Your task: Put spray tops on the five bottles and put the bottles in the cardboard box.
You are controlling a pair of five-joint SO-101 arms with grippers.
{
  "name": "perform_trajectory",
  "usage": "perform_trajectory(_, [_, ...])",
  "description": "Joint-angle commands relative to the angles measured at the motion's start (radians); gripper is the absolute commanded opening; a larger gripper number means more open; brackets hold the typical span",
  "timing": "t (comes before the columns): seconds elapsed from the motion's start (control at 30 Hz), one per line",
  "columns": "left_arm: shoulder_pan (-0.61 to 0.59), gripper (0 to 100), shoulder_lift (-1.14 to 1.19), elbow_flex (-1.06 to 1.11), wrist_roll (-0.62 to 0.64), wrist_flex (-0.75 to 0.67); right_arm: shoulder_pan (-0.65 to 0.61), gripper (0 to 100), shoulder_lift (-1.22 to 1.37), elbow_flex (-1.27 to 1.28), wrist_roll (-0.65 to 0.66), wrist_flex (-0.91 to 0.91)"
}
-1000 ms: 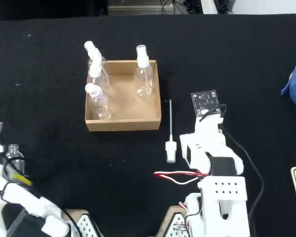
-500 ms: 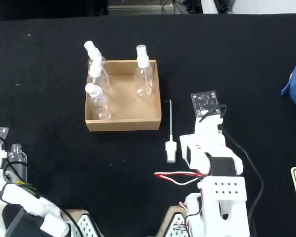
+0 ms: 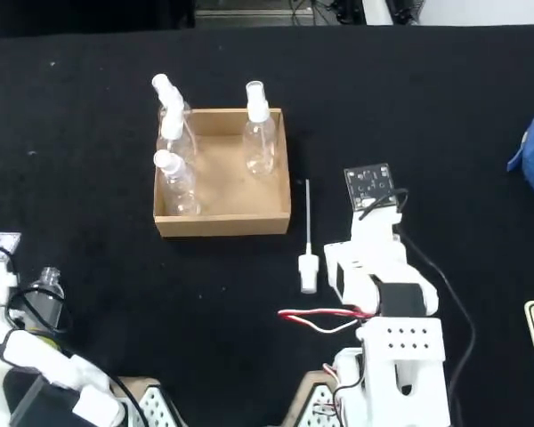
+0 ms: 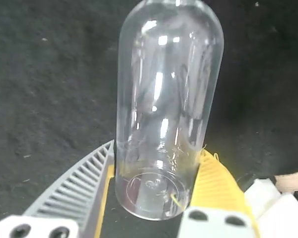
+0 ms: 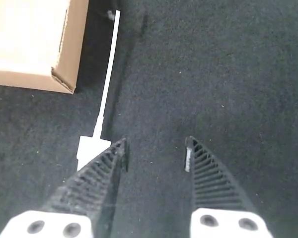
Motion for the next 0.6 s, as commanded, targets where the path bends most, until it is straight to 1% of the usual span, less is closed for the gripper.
perform_trajectory(0.0, [0.004, 3, -0.014, -0.139, 0.005, 0.057, 0.020, 15.2, -0.030, -0.004, -0.002, -0.028])
perform_trajectory(0.07, [0.007, 3, -0.014, -0.165, 0.012, 0.071, 0.035, 15.2, -0.030, -0.016, -0.002, -0.014])
perform_trajectory(0.13, [0.039, 3, -0.014, -0.171, 0.034, 0.109, 0.072, 15.2, -0.021, -0.056, -0.002, 0.012])
perform_trajectory(0.2, [0.073, 3, -0.026, -0.173, 0.141, 0.130, 0.101, 15.2, -0.019, -0.096, -0.002, 0.031])
perform_trajectory(0.23, [0.085, 3, -0.044, -0.166, 0.203, 0.120, 0.098, 15.2, -0.018, -0.110, -0.002, 0.043])
perform_trajectory(0.3, [0.104, 3, -0.095, -0.140, 0.301, 0.091, 0.051, 15.2, 0.005, -0.124, -0.002, 0.061])
perform_trajectory(0.33, [0.108, 3, -0.127, -0.116, 0.325, 0.072, 0.017, 15.3, 0.028, -0.124, -0.002, 0.063])
perform_trajectory(0.43, [0.174, 3, -0.255, -0.028, 0.381, 0.043, -0.084, 15.8, 0.119, -0.125, -0.005, 0.060])
perform_trajectory(0.57, [0.243, 3, -0.448, 0.091, 0.531, -0.037, -0.184, 24.0, 0.203, -0.153, -0.104, 0.060])
